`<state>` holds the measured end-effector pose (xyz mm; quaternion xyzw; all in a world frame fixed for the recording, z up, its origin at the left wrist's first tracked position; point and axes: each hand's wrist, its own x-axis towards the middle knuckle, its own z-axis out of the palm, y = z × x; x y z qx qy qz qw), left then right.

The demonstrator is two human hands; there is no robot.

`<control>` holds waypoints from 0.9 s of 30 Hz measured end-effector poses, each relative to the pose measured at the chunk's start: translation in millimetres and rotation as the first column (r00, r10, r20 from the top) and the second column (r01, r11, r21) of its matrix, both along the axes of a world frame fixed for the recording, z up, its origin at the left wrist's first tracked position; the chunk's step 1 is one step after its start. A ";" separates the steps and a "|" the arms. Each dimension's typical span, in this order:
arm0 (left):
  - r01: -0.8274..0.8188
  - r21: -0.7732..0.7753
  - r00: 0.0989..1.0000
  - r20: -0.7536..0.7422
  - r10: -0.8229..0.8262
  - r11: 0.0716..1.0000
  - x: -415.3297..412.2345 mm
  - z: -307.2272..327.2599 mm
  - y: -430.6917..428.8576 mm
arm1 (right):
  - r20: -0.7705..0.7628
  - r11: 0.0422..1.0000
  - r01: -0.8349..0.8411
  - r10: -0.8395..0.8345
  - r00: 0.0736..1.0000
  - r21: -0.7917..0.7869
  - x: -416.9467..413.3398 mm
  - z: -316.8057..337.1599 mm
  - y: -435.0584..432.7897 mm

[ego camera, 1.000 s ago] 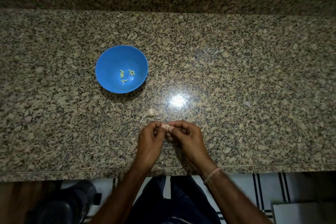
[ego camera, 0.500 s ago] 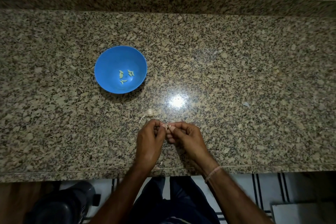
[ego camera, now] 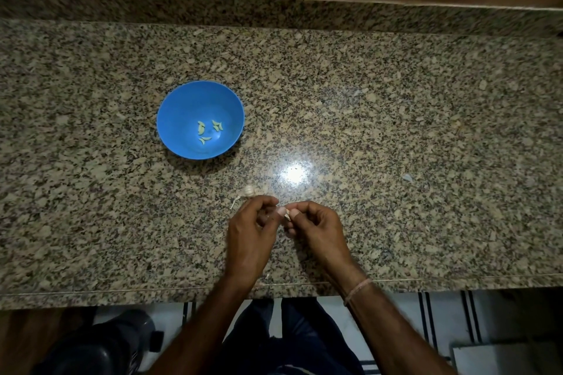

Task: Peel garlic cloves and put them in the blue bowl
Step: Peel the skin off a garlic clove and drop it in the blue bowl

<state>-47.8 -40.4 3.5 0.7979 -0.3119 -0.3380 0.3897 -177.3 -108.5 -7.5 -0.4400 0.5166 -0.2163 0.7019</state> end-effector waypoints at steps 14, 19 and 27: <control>-0.032 0.011 0.977 -0.210 0.034 0.999 -6.1 -5.1 7.6 | -0.070 0.996 -0.035 0.029 0.997 -0.086 5.7 -7.4 4.2; -0.024 0.050 0.989 -0.144 0.031 0.998 -6.0 -6.7 4.7 | 0.014 0.998 -0.034 0.034 0.999 -0.046 3.9 -3.9 3.9; 0.110 0.064 0.967 0.222 -0.122 0.992 -6.9 -8.7 4.2 | -0.091 0.994 -0.002 -0.008 0.996 -0.107 -0.3 -6.8 -0.5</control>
